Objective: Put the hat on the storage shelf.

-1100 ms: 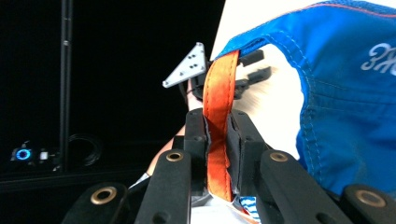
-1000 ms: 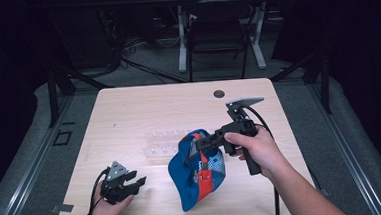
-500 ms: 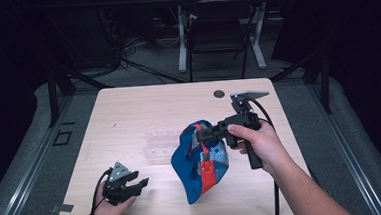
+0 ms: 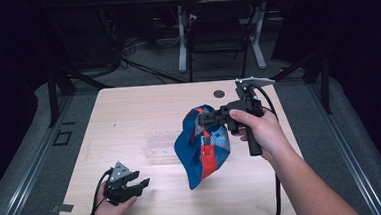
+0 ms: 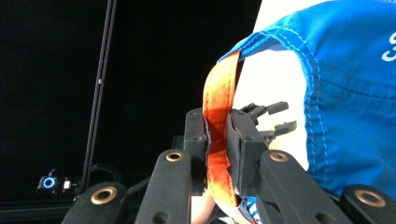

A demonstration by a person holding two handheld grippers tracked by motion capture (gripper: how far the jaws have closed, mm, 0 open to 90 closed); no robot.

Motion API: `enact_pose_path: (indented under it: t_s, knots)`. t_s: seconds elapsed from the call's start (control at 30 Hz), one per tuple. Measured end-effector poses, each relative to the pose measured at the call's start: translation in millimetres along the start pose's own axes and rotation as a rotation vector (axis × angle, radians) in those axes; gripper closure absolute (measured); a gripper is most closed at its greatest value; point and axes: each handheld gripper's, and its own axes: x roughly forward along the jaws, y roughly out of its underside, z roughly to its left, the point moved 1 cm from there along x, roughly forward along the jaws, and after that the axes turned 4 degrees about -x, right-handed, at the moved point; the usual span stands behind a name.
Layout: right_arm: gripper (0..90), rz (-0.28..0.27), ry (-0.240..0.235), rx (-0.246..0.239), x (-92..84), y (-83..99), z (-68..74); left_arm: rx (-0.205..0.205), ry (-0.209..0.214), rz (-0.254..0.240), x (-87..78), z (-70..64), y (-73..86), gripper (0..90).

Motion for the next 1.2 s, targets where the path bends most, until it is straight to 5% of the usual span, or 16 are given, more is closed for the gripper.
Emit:
enact_pose_path:
  t_s: [0.6, 1.2]
  knots:
    - [79.1, -0.11, 0.024, 0.011, -2.7, -35.7, 13.0, 0.003, 0.008, 0.006, 0.4, -0.1, -0.9, 48.2]
    - [79.1, -0.189, 0.033, 0.062, 2.7, -56.4, -0.1, 0.001, 0.008, 0.001, 1.3, -0.2, -1.3, 48.3]
